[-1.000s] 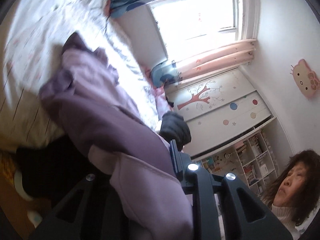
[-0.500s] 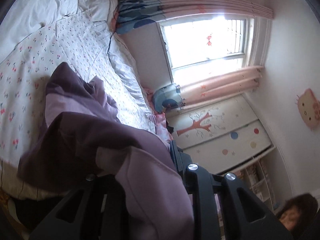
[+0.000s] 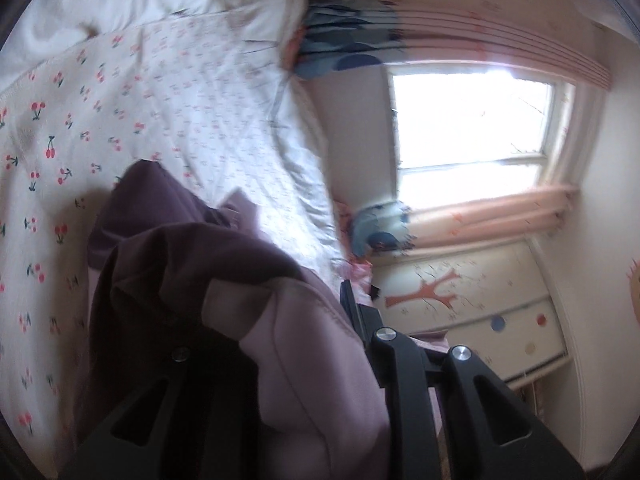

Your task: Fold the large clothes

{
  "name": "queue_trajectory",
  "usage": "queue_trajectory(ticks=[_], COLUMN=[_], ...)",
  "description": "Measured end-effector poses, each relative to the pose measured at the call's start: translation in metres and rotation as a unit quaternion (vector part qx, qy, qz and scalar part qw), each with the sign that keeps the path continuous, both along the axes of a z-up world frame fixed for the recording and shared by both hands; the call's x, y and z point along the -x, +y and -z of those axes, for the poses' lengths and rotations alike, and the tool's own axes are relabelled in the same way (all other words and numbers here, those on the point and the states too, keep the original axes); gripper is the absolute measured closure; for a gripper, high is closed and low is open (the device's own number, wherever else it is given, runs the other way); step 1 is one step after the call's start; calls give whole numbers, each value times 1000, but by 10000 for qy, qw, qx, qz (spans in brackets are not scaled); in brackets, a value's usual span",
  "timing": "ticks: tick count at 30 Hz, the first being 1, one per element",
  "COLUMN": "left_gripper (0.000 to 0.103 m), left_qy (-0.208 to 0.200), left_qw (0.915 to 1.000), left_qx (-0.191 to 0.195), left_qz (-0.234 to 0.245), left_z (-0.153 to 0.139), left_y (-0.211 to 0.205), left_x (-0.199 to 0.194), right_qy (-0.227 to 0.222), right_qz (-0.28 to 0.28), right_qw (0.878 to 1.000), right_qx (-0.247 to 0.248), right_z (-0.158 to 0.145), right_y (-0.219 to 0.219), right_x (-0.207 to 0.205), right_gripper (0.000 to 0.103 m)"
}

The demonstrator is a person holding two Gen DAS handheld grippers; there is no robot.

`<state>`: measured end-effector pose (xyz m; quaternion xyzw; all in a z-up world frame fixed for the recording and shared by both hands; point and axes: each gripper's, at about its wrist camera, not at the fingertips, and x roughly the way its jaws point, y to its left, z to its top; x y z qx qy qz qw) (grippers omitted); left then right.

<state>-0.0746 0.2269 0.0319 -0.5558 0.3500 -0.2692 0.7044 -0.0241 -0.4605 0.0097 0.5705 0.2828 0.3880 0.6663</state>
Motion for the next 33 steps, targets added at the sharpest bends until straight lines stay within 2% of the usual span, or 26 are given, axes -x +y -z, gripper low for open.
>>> queue_trajectory(ticks=[6, 8, 12, 15, 18, 20, 21, 23, 26, 29, 31, 33], left_gripper=[83, 83, 83, 83, 83, 81, 80, 55, 33, 17, 13, 9], left_qy=[717, 853, 970, 1165, 1324, 1375, 1407, 1423, 1481, 1635, 1667, 1545], left_qw=[9971, 9960, 9943, 9919, 9903, 9896, 9893, 9896, 9856, 9778, 9763, 9789], left_qx=[-119, -94, -349, -414, -339, -352, -323, 46, 553, 804, 779, 759], left_qz=[-201, -233, -266, -295, -257, -211, -201, -228, -596, -1035, -1140, -1106], left_z=[61, 74, 78, 87, 90, 83, 79, 71, 54, 42, 35, 24], left_y=[-3, -3, -7, -8, -6, -7, -7, -6, -1, 0, -3, -10], left_x=[-39, -47, -61, -68, -71, -72, -73, -73, -72, -71, -72, -72], right_qy=[738, 795, 1033, 1290, 1362, 1317, 1275, 1159, 1005, 934, 746, 471], right_qz=[105, 108, 37, -40, -102, -122, -123, -123, -72, 121, 96, -98], right_qw=[9969, 9964, 9933, 9905, 9899, 9908, 9915, 9931, 9949, 9954, 9948, 9863], right_qx=[239, 264, 508, 471, 371, 285, 224, 138, 51, 164, 680, 1581], right_z=[62, 69, 71, 77, 74, 64, 57, 40, 15, -8, -27, -47], right_y=[12, 14, 21, 25, 26, 25, 25, 23, 18, 12, 18, 40], right_x=[-41, -50, -74, -88, -90, -87, -86, -81, -75, -69, -61, -49], right_gripper=[64, 65, 64, 61, 50, 31, 25, 9, 7, 7, 7, 7])
